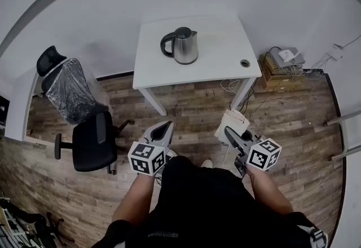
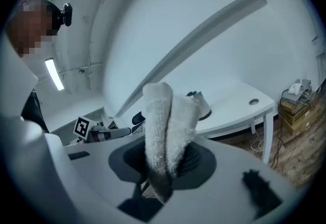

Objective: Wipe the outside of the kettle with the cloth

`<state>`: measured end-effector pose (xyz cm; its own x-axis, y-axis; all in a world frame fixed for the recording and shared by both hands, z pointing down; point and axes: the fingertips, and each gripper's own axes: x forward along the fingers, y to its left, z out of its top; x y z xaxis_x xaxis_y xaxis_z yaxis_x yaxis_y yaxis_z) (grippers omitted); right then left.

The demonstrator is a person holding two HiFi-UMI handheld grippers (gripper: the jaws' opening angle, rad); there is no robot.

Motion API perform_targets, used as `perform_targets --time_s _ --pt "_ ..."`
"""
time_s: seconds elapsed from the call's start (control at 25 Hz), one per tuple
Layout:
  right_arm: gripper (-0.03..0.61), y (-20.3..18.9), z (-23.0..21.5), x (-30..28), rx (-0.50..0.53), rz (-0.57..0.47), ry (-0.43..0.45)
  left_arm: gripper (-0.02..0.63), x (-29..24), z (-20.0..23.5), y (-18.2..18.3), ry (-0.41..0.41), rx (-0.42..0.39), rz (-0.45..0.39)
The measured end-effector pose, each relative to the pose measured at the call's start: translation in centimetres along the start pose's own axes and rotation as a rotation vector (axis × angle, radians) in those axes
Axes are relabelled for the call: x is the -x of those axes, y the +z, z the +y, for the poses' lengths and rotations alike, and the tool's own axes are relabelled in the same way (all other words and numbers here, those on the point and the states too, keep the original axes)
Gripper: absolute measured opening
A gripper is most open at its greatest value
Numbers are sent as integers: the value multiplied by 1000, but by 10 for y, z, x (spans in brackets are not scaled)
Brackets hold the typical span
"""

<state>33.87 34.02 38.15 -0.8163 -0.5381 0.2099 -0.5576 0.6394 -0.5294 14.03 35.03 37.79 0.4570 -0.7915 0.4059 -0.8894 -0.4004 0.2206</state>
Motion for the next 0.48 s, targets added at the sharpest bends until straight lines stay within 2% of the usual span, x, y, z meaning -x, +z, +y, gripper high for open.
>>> perform_targets --time_s 0.24,0.48 --pt "97 2 -3 -5 -1 -7 8 5 -2 6 -2 18 2 1" --pt "97 -4 -11 -13 39 34 -4 5 -6 7 -3 35 -23 -5"
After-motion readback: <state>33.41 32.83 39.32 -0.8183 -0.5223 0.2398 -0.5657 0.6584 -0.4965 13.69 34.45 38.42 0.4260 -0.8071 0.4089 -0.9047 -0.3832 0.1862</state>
